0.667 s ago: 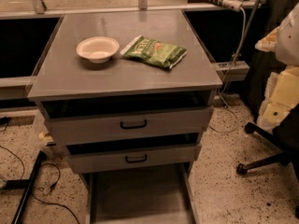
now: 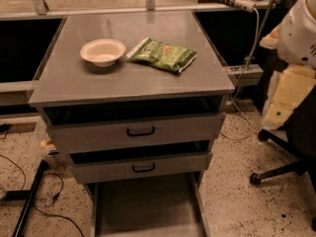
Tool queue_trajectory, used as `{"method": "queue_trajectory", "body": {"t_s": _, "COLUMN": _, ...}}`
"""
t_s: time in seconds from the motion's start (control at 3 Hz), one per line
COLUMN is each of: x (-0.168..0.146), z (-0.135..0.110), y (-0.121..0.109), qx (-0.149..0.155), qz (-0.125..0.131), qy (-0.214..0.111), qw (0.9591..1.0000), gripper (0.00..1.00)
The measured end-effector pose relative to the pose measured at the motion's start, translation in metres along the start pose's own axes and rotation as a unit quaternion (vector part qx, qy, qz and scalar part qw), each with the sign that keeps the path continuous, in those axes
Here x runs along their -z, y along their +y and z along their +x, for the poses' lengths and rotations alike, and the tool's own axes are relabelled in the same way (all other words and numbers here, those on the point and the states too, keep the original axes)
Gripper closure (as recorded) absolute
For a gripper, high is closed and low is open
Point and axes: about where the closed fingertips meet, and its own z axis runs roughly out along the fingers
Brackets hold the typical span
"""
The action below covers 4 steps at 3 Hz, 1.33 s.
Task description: Place green jalapeno chip bag into bottom drawer
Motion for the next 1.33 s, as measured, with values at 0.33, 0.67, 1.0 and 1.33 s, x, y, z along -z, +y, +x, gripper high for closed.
{"method": "queue_trajectory", "body": {"t_s": 0.33, "x": -0.007, "z": -0.036, "y": -0.021, "qx": 0.027, "qz": 0.006, "qy": -0.034, "qw": 0.9991, "gripper": 0.00}}
{"method": "queue_trajectory", "body": {"t_s": 0.67, "x": -0.008, "z": -0.073, "y": -0.041, "qx": 0.059, "qz": 0.029, "qy": -0.083, "qw": 0.9944, "gripper": 0.00}}
{"method": "queue_trajectory", "body": {"t_s": 1.0, "x": -0.019, "z": -0.100, "y": -0.065, "qx": 0.081, "qz": 0.054, "qy": -0.148, "qw": 0.9842, "gripper": 0.00}}
{"method": "queue_trajectory", "body": {"t_s": 1.33, "x": -0.042, "z": -0.120, "y": -0.090, "qx": 0.077, "qz": 0.066, "qy": -0.218, "qw": 0.9707, "gripper": 0.00}}
